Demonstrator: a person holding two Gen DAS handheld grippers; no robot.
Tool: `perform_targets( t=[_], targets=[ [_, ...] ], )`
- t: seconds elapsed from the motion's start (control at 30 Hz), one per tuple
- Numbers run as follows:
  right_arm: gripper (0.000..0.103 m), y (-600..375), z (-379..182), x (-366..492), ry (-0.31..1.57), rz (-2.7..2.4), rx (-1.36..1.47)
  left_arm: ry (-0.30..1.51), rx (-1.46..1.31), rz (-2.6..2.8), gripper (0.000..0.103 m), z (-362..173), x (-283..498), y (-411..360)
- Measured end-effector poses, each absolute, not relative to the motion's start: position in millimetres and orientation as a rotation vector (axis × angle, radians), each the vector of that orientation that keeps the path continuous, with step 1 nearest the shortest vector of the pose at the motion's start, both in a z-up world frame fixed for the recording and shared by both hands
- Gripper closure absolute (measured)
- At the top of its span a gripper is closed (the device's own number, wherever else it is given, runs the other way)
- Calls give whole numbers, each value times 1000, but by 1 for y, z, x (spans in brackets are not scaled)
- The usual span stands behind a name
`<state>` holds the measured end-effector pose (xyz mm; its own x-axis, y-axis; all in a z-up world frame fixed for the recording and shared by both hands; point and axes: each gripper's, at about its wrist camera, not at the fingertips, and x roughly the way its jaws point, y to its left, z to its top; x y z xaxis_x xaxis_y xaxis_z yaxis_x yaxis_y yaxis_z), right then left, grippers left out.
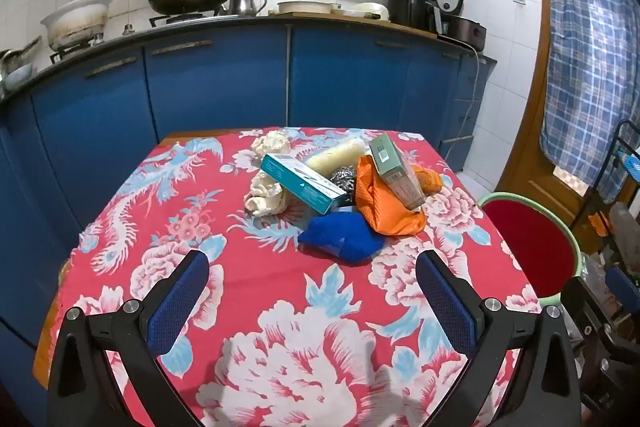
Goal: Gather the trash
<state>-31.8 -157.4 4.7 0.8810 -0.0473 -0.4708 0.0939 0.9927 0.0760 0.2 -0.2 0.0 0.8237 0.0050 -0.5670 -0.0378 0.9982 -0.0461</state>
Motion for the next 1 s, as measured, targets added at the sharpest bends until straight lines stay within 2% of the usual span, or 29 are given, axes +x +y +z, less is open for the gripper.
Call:
perform_targets(
  t=[1.0],
  targets=[
    [1, -161, 5, -31, 495, -83, 107, 606, -67, 23, 0, -4, 0, 3]
  ],
)
